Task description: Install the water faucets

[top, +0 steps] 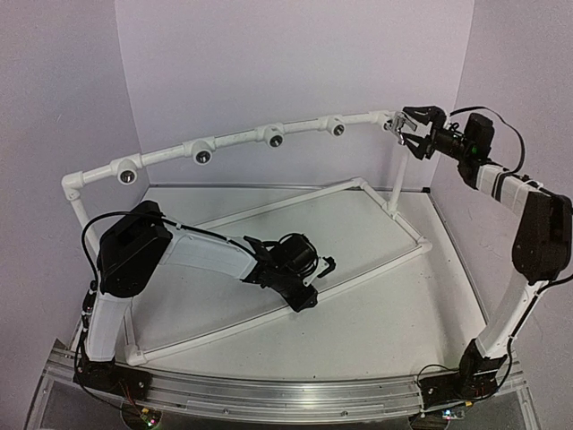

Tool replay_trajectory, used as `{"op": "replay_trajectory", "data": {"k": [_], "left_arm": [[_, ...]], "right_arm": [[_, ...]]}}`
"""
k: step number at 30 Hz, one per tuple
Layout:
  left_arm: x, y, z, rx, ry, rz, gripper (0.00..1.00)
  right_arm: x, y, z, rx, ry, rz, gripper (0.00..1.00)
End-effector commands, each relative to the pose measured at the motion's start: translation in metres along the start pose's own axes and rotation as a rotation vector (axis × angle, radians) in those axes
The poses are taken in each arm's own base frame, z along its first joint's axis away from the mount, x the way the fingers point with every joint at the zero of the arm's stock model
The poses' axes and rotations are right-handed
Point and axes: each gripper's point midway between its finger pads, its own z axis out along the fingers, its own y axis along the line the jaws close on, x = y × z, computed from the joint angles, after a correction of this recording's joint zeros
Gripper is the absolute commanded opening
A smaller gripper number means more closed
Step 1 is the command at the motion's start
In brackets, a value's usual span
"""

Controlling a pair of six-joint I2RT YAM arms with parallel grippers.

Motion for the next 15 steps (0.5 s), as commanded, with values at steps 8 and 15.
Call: {"op": "replay_trajectory", "data": {"k": [8,15], "left_arm": [[0.138,0.023,0.023,-0.08,0.427,-0.159,0.0],[0.115,0.029,0.011,-0.122,0.363,-0.148,0.18]], "right_arm": [[-0.015,0.052,-0.052,0.238,-0.205,-0.487,0.95],[-0.004,0.031,-0.091,0.478,-0.26,-0.607,0.98]]}}
